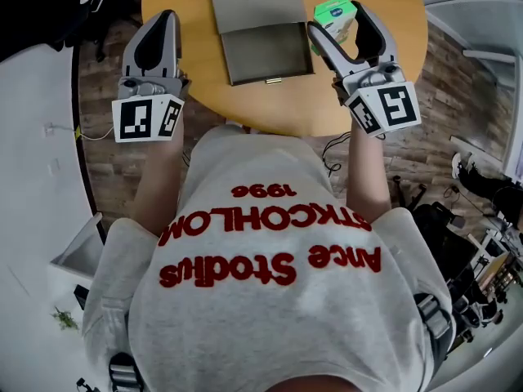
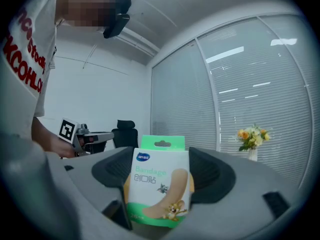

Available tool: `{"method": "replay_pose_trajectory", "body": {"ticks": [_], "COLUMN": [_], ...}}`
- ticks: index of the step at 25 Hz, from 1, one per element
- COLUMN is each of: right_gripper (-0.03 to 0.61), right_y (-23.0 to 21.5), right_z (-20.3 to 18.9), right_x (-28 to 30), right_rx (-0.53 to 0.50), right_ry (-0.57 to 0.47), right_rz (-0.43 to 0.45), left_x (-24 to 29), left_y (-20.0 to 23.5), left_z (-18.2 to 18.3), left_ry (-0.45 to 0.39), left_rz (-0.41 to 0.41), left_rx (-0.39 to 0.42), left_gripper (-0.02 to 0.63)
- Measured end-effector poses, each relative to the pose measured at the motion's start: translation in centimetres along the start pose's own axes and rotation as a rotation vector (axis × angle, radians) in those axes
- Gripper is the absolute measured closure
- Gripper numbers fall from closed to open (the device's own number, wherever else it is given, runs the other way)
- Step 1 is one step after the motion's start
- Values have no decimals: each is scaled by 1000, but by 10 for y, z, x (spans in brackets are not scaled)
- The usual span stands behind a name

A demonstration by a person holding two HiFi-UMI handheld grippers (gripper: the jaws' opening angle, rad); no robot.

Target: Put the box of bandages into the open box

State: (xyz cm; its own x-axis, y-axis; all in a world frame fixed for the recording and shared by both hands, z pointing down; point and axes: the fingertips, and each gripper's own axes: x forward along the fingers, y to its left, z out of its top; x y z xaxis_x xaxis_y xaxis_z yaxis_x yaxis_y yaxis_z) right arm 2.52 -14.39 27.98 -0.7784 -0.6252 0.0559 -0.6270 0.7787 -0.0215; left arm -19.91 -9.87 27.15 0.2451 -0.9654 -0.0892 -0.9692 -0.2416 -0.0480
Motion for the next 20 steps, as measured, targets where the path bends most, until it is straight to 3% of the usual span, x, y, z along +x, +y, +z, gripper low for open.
{"method": "replay_pose_trajectory", "body": {"ticks": [9,20], "right_gripper": [221,221], "right_y": [7,27], "right_z": [-18,-92], "right_x": [8,36], "right_rx": [-1,44], "right_ry": [69,216], "right_rz": [75,79], "left_x": [-1,-11], "left_y": [-7,14], "left_z": [-9,-57], "left_ry": [22,86], "left_rz": [37,38], "left_rx": [-12,-63], "left_gripper": [607,607]}}
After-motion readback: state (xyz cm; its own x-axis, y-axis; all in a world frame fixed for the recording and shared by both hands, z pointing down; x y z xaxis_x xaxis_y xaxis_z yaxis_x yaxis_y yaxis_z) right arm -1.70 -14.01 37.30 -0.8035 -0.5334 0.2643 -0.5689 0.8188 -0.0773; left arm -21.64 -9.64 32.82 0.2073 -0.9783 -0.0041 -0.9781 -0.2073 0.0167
